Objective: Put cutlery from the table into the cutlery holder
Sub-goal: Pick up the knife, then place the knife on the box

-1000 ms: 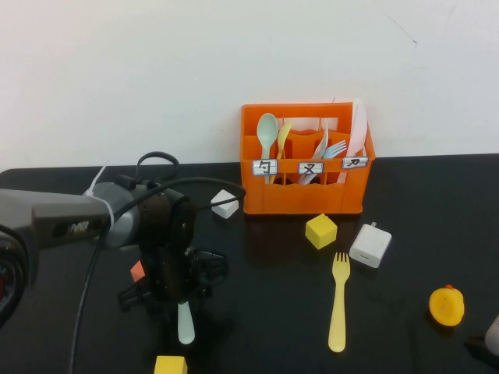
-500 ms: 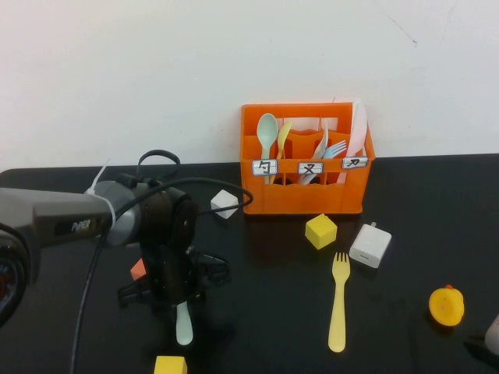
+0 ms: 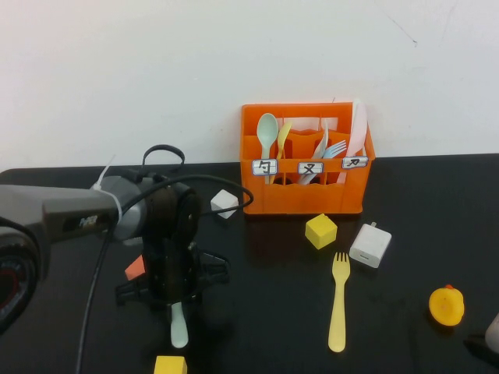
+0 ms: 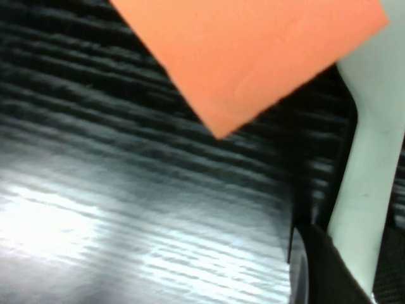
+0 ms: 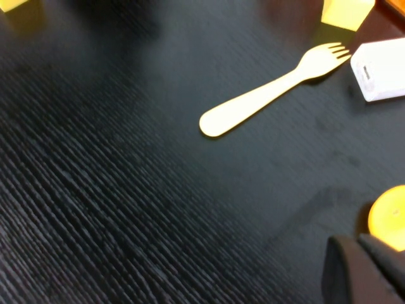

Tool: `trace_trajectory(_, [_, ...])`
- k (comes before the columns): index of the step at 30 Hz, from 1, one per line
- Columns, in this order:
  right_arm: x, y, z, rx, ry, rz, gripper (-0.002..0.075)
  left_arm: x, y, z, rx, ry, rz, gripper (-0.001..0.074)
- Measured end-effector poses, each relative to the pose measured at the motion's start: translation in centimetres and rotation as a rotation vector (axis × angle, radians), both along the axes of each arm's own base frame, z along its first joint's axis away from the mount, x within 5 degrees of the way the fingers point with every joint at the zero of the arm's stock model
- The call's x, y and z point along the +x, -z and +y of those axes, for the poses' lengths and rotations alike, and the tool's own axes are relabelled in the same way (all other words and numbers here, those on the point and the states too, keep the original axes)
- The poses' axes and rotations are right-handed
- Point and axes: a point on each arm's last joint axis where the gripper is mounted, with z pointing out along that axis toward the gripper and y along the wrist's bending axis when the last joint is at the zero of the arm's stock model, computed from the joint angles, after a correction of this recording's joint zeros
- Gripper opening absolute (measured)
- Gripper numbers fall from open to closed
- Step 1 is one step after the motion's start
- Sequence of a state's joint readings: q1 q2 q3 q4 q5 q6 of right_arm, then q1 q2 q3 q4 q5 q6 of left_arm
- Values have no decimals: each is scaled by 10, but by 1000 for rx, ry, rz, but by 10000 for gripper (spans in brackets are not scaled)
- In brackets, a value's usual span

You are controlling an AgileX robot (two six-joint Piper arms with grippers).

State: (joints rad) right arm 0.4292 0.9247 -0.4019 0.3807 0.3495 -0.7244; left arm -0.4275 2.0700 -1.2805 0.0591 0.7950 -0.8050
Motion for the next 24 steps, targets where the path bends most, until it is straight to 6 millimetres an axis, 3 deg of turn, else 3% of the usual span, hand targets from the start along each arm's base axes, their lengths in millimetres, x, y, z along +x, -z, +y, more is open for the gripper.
trace_trajectory(16, [0,0,0,1,1,-4,-2,21,-38,1,131,34,34,151])
trace_trajectory(20, [0,0,0,1,1,-4,-2,28,-51,-2,121,51,10,151])
trace_trajectory(24, [0,0,0,1,1,-4,-2,31,-77,-4,85,63,-71,151])
